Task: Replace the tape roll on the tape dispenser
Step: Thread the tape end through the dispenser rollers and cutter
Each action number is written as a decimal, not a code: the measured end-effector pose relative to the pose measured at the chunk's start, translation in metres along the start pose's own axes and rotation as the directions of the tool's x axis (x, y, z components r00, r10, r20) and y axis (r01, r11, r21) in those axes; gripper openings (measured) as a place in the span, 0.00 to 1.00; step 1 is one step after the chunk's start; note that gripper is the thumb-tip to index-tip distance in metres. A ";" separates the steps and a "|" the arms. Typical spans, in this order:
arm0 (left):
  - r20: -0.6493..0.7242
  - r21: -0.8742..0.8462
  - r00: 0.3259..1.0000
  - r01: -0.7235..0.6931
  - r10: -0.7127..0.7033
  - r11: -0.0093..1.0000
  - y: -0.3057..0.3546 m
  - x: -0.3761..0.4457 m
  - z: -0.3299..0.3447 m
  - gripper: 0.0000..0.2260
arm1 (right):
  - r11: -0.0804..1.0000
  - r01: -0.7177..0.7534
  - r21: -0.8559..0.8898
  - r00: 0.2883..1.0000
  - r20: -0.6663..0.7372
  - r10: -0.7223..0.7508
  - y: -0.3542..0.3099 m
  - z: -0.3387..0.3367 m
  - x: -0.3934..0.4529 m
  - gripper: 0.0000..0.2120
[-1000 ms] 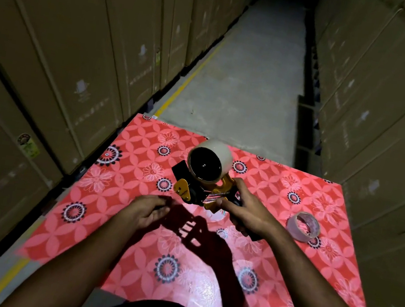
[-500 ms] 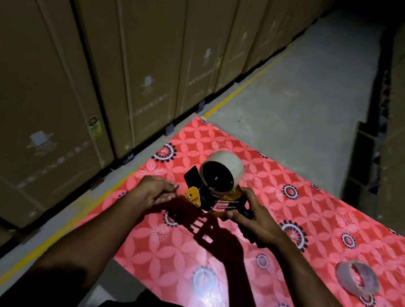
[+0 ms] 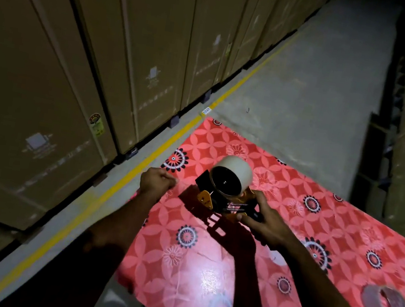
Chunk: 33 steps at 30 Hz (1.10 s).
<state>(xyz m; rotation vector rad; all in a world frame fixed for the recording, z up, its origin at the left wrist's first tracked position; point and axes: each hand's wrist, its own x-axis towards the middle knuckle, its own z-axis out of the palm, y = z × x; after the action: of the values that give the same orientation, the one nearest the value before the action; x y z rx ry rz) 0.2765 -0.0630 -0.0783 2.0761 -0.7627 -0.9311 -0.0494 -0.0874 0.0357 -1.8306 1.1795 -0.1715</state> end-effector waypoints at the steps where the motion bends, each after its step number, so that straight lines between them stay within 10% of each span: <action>1: -0.002 0.037 1.000 -0.019 0.019 0.999 0.002 -0.001 0.003 0.05 | 1.000 -0.008 0.000 1.000 0.000 0.008 0.002 0.001 0.005 0.22; 6: -0.167 0.271 0.975 -0.095 0.144 0.958 -0.009 -0.006 0.012 0.09 | 0.997 -0.044 -0.063 0.999 0.013 0.044 0.011 0.006 0.018 0.22; 17: -0.251 0.032 0.927 0.296 -0.278 0.955 0.004 0.009 0.010 0.17 | 0.994 -0.065 -0.093 0.998 0.021 0.067 0.012 0.012 0.018 0.25; 21: -0.302 0.293 0.944 -0.045 0.137 0.955 0.005 -0.015 0.011 0.10 | 0.990 -0.069 -0.127 0.997 0.033 0.073 0.011 0.012 0.018 0.24; 25: 0.062 0.549 0.792 -0.535 0.607 0.642 -0.016 -0.028 0.024 0.13 | 0.989 -0.054 -0.141 0.997 0.042 0.061 0.014 0.014 0.020 0.26; 29: 0.482 0.575 0.715 -0.694 0.506 0.433 -0.035 -0.031 0.028 0.34 | 0.989 -0.062 -0.132 0.997 0.035 0.067 0.013 0.015 0.020 0.25; 33: 0.552 0.608 0.701 -0.709 0.452 0.357 -0.041 -0.029 0.024 0.47 | 0.991 -0.065 -0.119 0.997 0.043 0.071 0.014 0.016 0.020 0.27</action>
<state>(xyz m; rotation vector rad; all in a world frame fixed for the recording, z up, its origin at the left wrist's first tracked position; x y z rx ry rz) 0.2497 -0.0279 -0.1124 2.0222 -2.2900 -0.4669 -0.0391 -0.0951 0.0089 -1.8828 1.2398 -0.0205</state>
